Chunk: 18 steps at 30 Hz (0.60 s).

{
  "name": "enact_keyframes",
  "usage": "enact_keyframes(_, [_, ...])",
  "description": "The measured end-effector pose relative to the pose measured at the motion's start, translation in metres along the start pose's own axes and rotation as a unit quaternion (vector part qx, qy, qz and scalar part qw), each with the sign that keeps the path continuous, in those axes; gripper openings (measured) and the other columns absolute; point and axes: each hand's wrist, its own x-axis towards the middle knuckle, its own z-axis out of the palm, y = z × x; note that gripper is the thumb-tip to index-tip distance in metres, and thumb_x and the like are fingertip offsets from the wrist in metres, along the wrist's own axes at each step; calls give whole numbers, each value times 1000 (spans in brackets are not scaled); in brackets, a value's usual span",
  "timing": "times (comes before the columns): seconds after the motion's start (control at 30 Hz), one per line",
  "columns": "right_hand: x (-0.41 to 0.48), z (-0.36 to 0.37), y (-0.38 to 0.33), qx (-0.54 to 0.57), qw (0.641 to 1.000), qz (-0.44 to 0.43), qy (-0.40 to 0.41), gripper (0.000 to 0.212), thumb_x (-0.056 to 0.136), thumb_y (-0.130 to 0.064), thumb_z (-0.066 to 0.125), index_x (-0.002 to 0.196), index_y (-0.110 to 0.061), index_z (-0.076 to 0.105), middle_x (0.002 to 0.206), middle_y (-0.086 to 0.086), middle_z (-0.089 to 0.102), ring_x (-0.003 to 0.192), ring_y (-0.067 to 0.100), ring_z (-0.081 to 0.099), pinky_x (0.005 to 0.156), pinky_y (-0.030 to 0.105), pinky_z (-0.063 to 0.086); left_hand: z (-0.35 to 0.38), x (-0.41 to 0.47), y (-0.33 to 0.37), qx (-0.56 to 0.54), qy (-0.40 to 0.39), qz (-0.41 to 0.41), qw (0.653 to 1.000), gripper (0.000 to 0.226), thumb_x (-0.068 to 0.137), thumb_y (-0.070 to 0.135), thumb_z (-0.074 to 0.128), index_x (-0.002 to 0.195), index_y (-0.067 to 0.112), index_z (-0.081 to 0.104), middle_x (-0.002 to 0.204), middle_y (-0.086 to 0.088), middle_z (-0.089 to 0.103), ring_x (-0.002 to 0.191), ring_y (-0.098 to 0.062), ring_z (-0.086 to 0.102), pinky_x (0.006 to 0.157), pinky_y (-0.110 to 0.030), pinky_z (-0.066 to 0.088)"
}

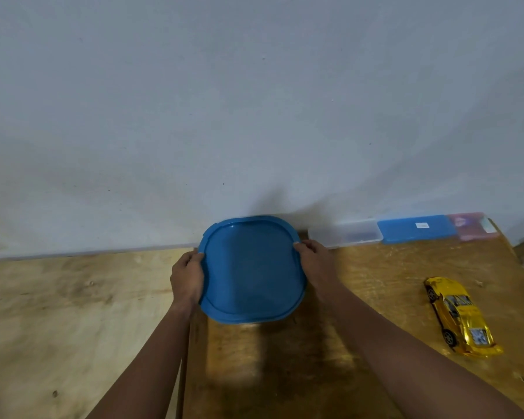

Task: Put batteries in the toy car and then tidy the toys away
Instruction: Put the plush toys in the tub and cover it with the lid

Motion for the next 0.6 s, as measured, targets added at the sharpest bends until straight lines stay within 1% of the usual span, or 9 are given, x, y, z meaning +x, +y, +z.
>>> enact_keyframes(0.03, [2,2,-2,-5,1000,5,-2,24,99,-32,54,114,-16,64,102,-1,65,89,12,61,60,24,46,0,3,3,-1,-7,-6,1000,28,99,34,50,102,16,71,112,-5,70,107,-25,62,99,-46,50])
enact_keyframes(0.13, [13,9,-5,-5,1000,15,8,31,99,-42,52,107,-16,67,101,3,68,91,20,64,66,31,52,1,15,9,5,-28,-20,999,45,93,55,52,101,16,71,105,-4,71,102,-26,64,97,-50,52])
enact_keyframes(0.2, [18,14,-6,-13,1000,19,17,34,98,-47,51,105,-17,66,99,3,69,91,22,65,74,37,55,4,22,13,16,-34,-17,999,51,94,58,51,96,10,67,100,-8,70,97,-28,64,92,-49,54])
enact_keyframes(0.27, [21,19,-4,-24,999,13,30,35,97,-49,50,106,-18,64,99,1,67,91,21,63,78,40,55,8,25,14,26,-31,-9,999,50,97,56,51,93,7,62,96,-9,66,93,-28,62,85,-46,52])
enact_keyframes(0.3, [21,20,-3,-23,999,5,39,34,98,-47,50,107,-18,63,99,0,66,91,19,62,76,38,53,10,26,14,29,-32,-8,999,48,98,54,49,94,8,60,94,-8,64,91,-25,60,81,-43,50])
enact_keyframes(0.37, [21,24,0,-12,998,-21,61,31,100,-41,50,106,-13,61,96,0,64,86,13,59,65,28,46,13,27,12,31,-34,1,999,46,100,53,47,95,9,58,92,-6,62,86,-22,58,76,-38,47])
enact_keyframes(0.47, [21,27,4,-15,994,-70,79,30,102,-35,50,100,-7,59,87,2,61,75,10,56,54,16,41,15,30,8,38,-35,25,998,46,102,50,46,86,8,54,82,-4,56,78,-19,52,69,-35,43])
enact_keyframes(0.53, [23,28,7,-15,993,-84,83,29,102,-34,51,97,-6,58,85,3,61,74,12,56,54,15,42,16,30,8,44,-34,39,998,45,103,48,45,78,11,46,75,-2,49,72,-18,46,64,-34,38])
enact_keyframes(0.6, [26,29,9,-18,992,-86,87,28,101,-34,52,96,-7,58,85,3,63,75,13,58,56,19,43,17,31,8,53,-33,46,997,45,103,47,46,75,12,42,72,-2,47,69,-17,44,62,-34,37])
